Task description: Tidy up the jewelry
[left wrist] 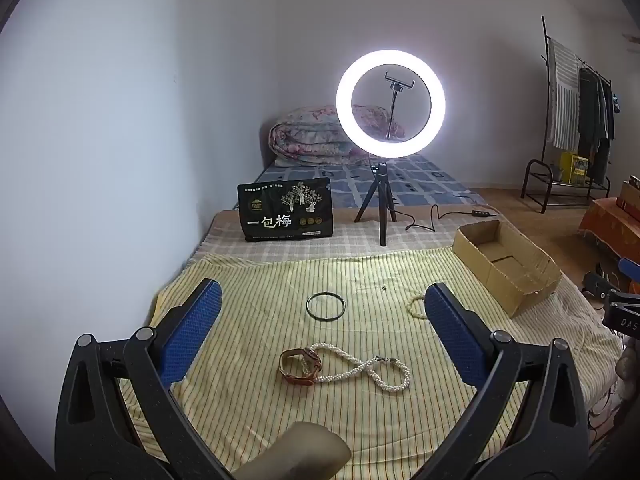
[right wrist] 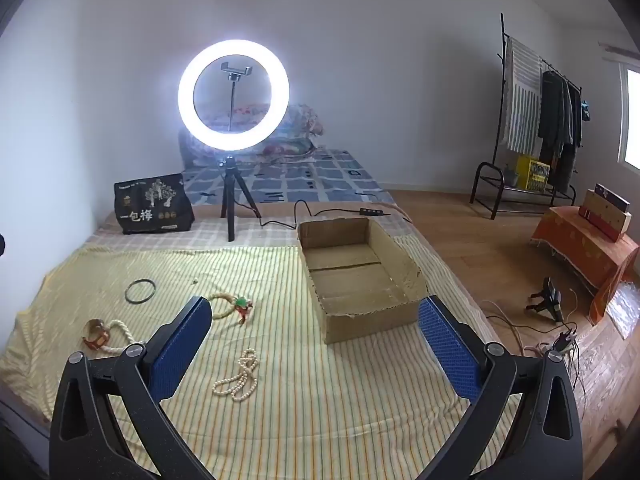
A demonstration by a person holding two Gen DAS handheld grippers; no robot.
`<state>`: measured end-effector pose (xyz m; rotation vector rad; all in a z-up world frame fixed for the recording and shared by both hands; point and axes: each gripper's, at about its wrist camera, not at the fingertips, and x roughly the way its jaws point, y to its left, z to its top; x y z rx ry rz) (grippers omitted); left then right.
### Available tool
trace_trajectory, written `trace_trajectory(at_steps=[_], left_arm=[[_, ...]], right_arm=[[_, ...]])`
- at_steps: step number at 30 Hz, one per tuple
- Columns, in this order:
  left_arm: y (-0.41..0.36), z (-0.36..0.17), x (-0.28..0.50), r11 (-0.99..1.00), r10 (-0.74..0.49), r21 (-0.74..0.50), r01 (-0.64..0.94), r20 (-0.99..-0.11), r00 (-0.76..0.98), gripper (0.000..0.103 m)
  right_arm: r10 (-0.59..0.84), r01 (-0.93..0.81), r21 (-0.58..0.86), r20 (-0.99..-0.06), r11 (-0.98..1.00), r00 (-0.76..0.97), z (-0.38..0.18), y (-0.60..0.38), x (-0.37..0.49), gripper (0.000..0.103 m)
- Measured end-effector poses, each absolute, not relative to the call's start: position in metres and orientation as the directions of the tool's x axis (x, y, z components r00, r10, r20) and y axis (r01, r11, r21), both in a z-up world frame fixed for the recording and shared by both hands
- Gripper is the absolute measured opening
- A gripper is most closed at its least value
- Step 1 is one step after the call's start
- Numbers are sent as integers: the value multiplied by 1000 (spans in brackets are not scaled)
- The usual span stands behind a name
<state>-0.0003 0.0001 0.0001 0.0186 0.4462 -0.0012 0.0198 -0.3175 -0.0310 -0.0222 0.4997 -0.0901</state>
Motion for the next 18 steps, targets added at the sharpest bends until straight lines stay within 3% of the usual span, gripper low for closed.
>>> trace_trajectory(at_steps=[18], left_arm=[[1,4,0,1000,-2,5,4,-433,901,103]], right_arm=[[-95,75,-60,-472,995,877,-30,-314,20,102]])
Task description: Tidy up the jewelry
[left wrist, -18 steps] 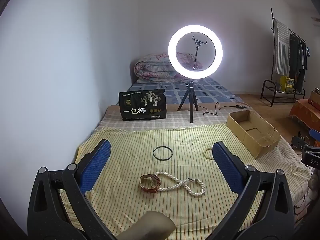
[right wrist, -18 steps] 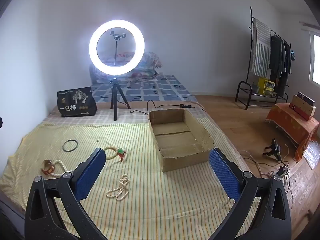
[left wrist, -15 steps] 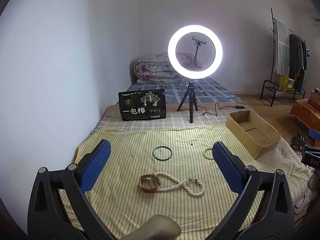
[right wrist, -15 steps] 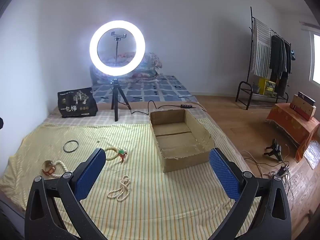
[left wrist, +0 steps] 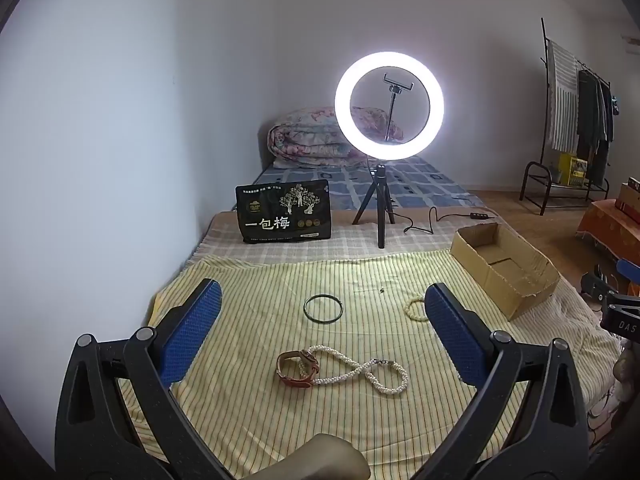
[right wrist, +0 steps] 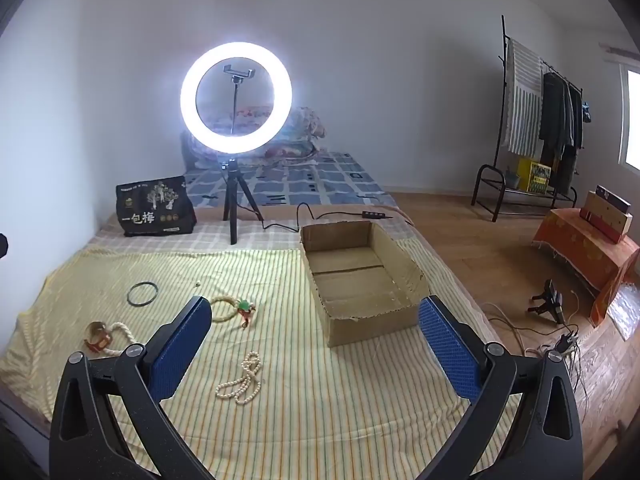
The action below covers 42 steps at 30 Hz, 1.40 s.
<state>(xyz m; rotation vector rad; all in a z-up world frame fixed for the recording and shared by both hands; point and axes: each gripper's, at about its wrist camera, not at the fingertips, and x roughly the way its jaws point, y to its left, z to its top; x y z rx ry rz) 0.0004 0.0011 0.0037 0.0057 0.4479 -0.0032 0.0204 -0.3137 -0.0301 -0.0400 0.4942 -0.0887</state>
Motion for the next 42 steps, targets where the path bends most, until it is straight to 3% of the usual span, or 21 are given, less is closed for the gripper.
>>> trace_trajectory(at_steps=[42], left_arm=[[-3,10,0,1000,-4,-2,4,-423,906,103]], right_arm=[[-93,64,-78,-468,995,879,-27,-308,16,102]])
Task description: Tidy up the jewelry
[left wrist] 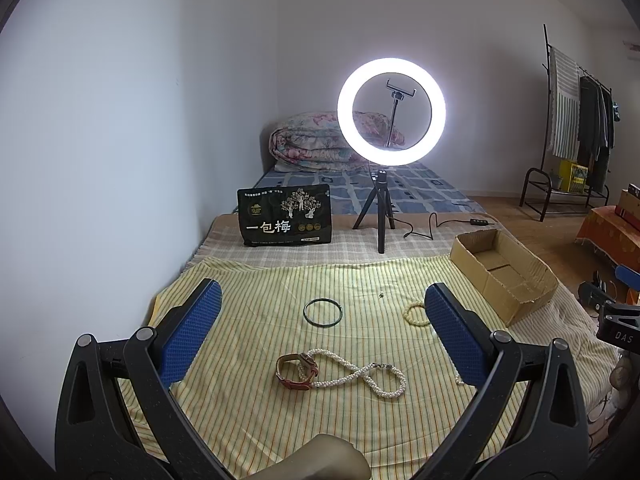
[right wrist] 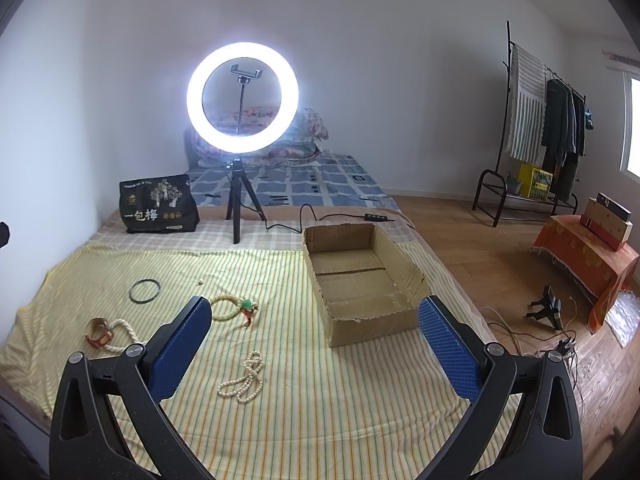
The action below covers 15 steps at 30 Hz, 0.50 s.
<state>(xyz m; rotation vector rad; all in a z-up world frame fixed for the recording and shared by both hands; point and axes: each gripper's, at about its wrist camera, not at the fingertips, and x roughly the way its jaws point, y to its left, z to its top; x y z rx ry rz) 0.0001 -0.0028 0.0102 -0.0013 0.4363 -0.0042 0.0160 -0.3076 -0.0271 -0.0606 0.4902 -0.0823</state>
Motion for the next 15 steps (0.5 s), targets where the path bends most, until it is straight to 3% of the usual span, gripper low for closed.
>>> trace_trajectory(at_steps=[15], left_arm=[[-3,10,0,1000,-5,-4,4,-421,907,103]], right_arm=[[-91,58,-85,-470,995,878,-26,-306,16,102]])
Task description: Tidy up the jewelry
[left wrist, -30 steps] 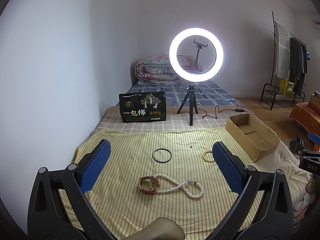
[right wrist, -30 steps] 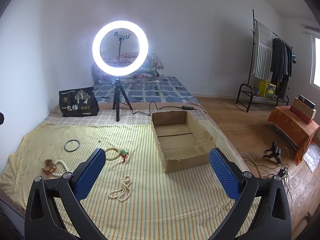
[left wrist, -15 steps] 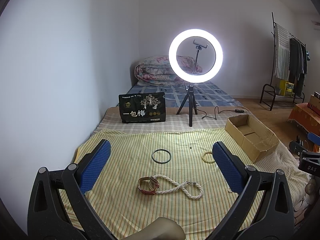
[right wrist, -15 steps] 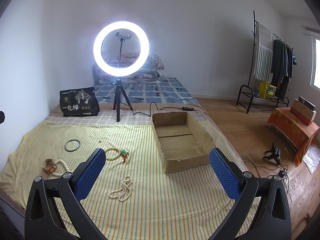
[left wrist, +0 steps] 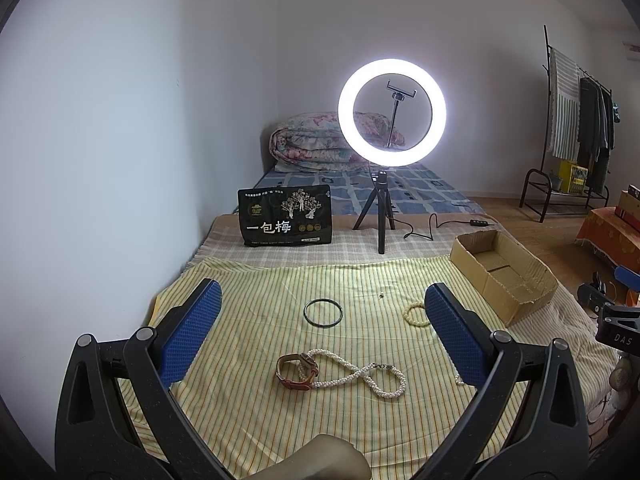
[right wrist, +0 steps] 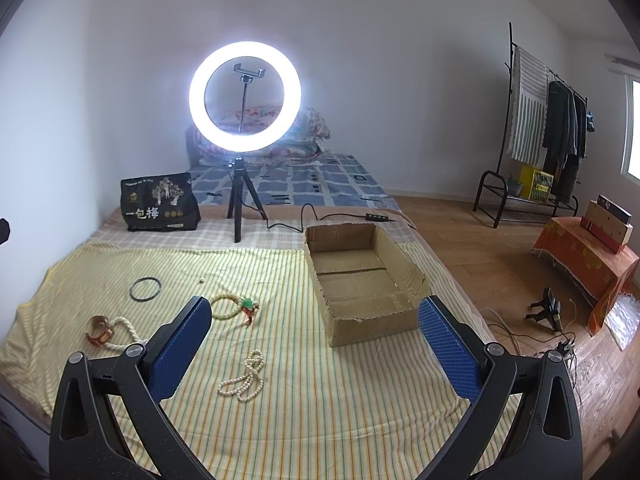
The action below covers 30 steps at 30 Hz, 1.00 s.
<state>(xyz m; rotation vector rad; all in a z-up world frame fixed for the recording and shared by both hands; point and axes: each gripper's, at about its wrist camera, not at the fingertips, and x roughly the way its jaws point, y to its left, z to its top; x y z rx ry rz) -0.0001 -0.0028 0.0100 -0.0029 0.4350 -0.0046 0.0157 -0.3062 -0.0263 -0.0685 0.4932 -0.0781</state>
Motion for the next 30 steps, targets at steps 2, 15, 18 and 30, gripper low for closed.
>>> trace_trajectory(at_steps=[2,15,18,30], left_arm=[[-2,10,0,1000,-5,-3,4,-422,907,103],[1,10,-1,1000,-3,-4,2,-425,905,103],[3,9,0,1000,-1,-4,-1,-429,904,103],[23,0,8,999,26,-11,-35,-452,891,103]], right_arm=[[-90,57,-85,-469,995,879,-26,-306,16,102],[-88,54,-86,-476,995,875,-28,-307,16,102],[-89,54,-86,-478,995,874,-29,-306,16,102],[-81,36,-100,-496,994,865,-37,-299,24,102]])
